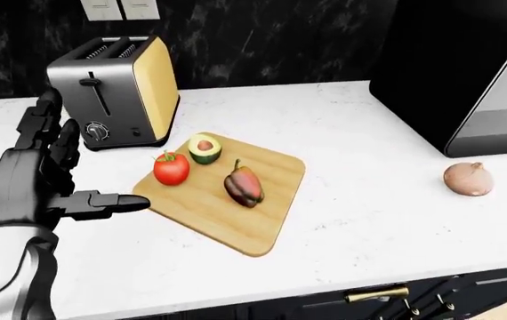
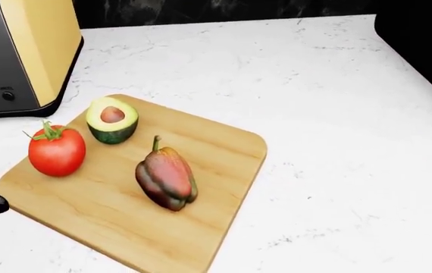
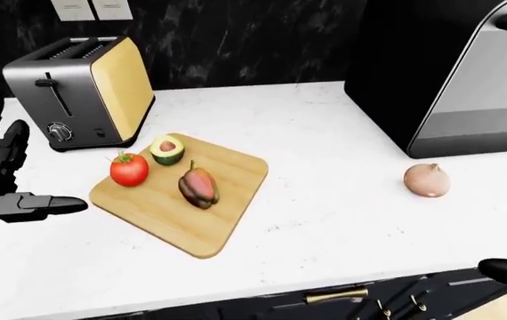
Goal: Place the avocado, onion, tomato and bell pepper on the cutting board.
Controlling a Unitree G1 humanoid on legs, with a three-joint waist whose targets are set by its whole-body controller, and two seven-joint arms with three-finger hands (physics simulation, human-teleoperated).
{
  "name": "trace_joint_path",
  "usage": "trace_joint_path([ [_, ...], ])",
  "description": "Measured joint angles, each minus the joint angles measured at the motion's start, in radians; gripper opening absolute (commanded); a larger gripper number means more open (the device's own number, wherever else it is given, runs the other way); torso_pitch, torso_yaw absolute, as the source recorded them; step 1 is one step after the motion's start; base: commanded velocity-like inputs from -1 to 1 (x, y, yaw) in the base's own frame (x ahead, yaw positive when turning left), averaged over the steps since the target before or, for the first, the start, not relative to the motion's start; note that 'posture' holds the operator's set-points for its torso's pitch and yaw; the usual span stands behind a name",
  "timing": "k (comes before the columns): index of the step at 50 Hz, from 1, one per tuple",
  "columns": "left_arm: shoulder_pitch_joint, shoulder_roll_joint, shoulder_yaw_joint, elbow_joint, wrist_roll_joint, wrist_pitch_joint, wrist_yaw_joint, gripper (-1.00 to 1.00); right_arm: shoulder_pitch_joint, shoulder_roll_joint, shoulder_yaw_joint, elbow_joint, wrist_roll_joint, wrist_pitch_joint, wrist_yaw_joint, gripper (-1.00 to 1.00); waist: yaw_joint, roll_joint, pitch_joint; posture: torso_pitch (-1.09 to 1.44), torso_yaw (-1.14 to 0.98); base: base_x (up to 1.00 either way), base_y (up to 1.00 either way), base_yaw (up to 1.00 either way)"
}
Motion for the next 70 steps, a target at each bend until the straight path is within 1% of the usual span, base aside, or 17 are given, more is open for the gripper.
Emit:
trace_joint_path([
  [2, 0.003, -0.004, -0.003, 0.004, 0.003, -0.002, -0.001, 1.00, 0.011, 0.027, -0.074, 0.051, 0.136, -0.046, -0.113, 1.00, -0.001, 0.001, -0.001, -0.16, 0.00, 0.00, 0.00, 0.00],
  [3, 0.004, -0.004, -0.004, 0.005, 0.003, -0.001, -0.002, 1.00, 0.027, 0.031, -0.093, 0.073, 0.193, -0.066, -0.166, 1.00, -0.001, 0.001, -0.001, -0.16, 0.00, 0.00, 0.00, 0.00],
  [5, 0.003, -0.001, -0.002, 0.003, 0.003, 0.001, -0.005, 1.00, 0.073, 0.039, -0.107, 0.119, 0.287, -0.121, -0.256, 1.00, -0.001, -0.002, -0.002, -0.16, 0.00, 0.00, 0.00, 0.00],
  [8, 0.002, -0.002, 0.001, 0.001, 0.005, -0.002, -0.006, 1.00, 0.120, 0.056, -0.120, 0.195, 0.393, -0.198, -0.347, 1.00, 0.000, -0.006, -0.005, -0.16, 0.00, 0.00, 0.00, 0.00],
  [10, 0.003, -0.003, 0.000, 0.001, 0.005, -0.002, -0.006, 1.00, 0.146, 0.072, -0.134, 0.250, 0.446, -0.249, -0.399, 1.00, 0.001, -0.008, -0.007, -0.16, 0.00, 0.00, 0.00, 0.00],
  [12, 0.003, -0.002, 0.002, 0.005, 0.007, -0.001, -0.007, 1.00, 0.156, 0.071, -0.130, 0.300, 0.484, -0.277, -0.446, 1.00, 0.000, -0.008, -0.008, -0.16, 0.00, 0.00, 0.00, 0.00],
  [15, 0.003, -0.003, 0.003, 0.005, 0.007, 0.002, -0.006, 1.00, 0.157, 0.057, -0.089, 0.358, 0.513, -0.302, -0.509, 1.00, 0.000, -0.007, -0.011, -0.16, 0.00, 0.00, 0.00, 0.00],
  [21, 0.008, 0.000, 0.012, 0.003, 0.002, -0.005, -0.014, 1.00, 0.133, 0.034, -0.001, 0.411, 0.532, -0.308, -0.593, 1.00, 0.004, -0.010, -0.017, -0.16, 0.00, 0.00, 0.00, 0.00],
  [24, 0.008, 0.001, 0.012, 0.009, 0.004, -0.008, -0.013, 1.00, 0.126, 0.032, 0.018, 0.418, 0.540, -0.303, -0.613, 1.00, 0.007, -0.013, -0.019, -0.16, 0.00, 0.00, 0.00, 0.00],
  [28, 0.003, 0.001, 0.007, 0.014, 0.008, -0.006, -0.009, 1.00, 0.125, 0.049, 0.043, 0.447, 0.551, -0.320, -0.647, 1.00, 0.008, -0.018, -0.021, -0.16, 0.00, 0.00, 0.00, 0.00],
  [32, -0.005, 0.005, 0.003, 0.013, 0.006, 0.000, -0.008, 1.00, 0.125, 0.060, 0.080, 0.479, 0.556, -0.336, -0.680, 1.00, 0.008, -0.017, -0.021, -0.16, 0.00, 0.00, 0.00, 0.00],
  [35, -0.005, 0.004, 0.002, 0.008, 0.004, 0.000, -0.007, 1.00, 0.122, 0.063, 0.099, 0.505, 0.559, -0.344, -0.703, 1.00, 0.009, -0.014, -0.021, -0.16, 0.00, 0.00, 0.00, 0.00],
  [43, 0.008, -0.001, 0.010, 0.021, 0.003, -0.015, -0.009, 1.00, 0.086, 0.058, 0.186, 0.584, 0.553, -0.357, -0.769, 1.00, 0.008, -0.013, -0.022, -0.16, 0.00, 0.00, 0.00, 0.00],
  [51, 0.008, 0.001, 0.012, 0.017, 0.004, -0.013, -0.005, 1.00, 0.049, 0.025, 0.213, 0.675, 0.578, -0.365, -0.835, 1.00, 0.011, -0.015, -0.021, -0.16, 0.00, 0.00, 0.00, 0.00],
  [55, 0.007, 0.001, 0.011, 0.011, 0.001, -0.007, -0.006, 1.00, 0.015, 0.003, 0.239, 0.754, 0.605, -0.385, -0.886, 1.00, 0.009, -0.016, -0.020, -0.16, 0.00, 0.00, 0.00, 0.00],
  [63, 0.009, 0.005, 0.026, 0.008, -0.002, 0.000, -0.007, 1.00, 0.003, -0.001, 0.291, 0.897, 0.670, -0.452, -1.005, 1.00, 0.013, -0.016, -0.019, -0.16, 0.00, 0.00, 0.00, 0.00],
  [70, 0.003, 0.009, 0.023, 0.012, -0.004, 0.001, -0.005, 1.00, 0.012, 0.002, 0.307, 0.917, 0.701, -0.473, -1.040, 1.00, 0.015, -0.014, -0.019, -0.16, 0.00, 0.00, 0.00, 0.00],
])
